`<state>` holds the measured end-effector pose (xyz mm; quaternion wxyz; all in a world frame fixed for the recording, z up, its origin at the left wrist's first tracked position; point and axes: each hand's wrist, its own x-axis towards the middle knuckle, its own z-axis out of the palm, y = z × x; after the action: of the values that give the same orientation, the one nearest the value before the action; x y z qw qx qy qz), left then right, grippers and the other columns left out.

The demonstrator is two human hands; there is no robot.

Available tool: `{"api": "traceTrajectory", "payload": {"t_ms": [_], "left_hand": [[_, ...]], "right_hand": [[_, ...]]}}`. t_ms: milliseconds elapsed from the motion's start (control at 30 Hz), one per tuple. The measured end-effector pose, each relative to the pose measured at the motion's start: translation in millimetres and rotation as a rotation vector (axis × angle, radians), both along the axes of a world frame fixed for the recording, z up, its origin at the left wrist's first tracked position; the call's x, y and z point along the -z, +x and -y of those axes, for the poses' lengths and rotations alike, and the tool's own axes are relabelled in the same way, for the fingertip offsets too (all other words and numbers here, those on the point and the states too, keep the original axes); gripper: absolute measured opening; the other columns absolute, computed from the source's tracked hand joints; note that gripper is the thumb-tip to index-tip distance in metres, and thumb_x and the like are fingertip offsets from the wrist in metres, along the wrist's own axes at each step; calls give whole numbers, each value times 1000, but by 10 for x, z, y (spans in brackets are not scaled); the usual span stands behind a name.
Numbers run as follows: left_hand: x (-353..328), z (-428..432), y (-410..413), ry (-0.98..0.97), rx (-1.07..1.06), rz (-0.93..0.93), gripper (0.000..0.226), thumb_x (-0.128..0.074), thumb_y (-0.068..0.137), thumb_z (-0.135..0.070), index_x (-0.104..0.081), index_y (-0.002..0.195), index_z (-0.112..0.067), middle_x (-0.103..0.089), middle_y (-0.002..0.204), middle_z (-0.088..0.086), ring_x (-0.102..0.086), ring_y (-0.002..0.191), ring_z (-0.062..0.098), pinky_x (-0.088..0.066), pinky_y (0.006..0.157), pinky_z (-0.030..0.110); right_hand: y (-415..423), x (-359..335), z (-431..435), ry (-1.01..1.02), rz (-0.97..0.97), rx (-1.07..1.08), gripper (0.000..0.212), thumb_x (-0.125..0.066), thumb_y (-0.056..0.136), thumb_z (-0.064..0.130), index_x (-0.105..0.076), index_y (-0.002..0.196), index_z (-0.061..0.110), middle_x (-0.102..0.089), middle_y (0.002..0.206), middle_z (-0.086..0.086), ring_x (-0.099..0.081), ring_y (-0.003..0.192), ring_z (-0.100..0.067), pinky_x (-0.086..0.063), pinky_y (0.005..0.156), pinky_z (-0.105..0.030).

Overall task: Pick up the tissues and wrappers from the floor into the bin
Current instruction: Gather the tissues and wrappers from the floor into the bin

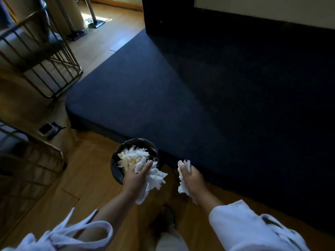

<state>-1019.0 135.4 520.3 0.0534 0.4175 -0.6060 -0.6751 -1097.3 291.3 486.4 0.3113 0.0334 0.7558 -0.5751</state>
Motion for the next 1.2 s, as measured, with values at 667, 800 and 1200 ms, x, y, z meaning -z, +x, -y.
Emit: {"api": "traceTrajectory", "payload": {"t_ms": [667,800,1200], "left_hand": [[2923,2153,-839,-127,248,367,64,-54,89,-44,-35,140,-8,-46,139,8,-46,127,28,-41,100,38],[3194,2299,-890,-42,338,427,63,-52,92,-37,-29,142,-6,-39,144,11,-45,127,29,-38,87,29],[3239,2512,-836,2,465,509,66,-52,90,-43,-28,143,-12,-36,147,15,-42,130,31,-38,96,37]], "right_hand": [[-670,2685,2450,233,299,38,38,-45,95,29,-38,127,10,-53,125,-13,-51,107,-25,-40,91,-31],[-667,2933,2496,228,380,58,51,-45,94,35,-32,141,18,-43,139,-9,-43,125,-27,-37,106,-39],[-627,2892,2389,261,403,65,48,-41,97,29,-33,143,18,-35,148,-6,-37,133,-24,-34,102,-33]]}}
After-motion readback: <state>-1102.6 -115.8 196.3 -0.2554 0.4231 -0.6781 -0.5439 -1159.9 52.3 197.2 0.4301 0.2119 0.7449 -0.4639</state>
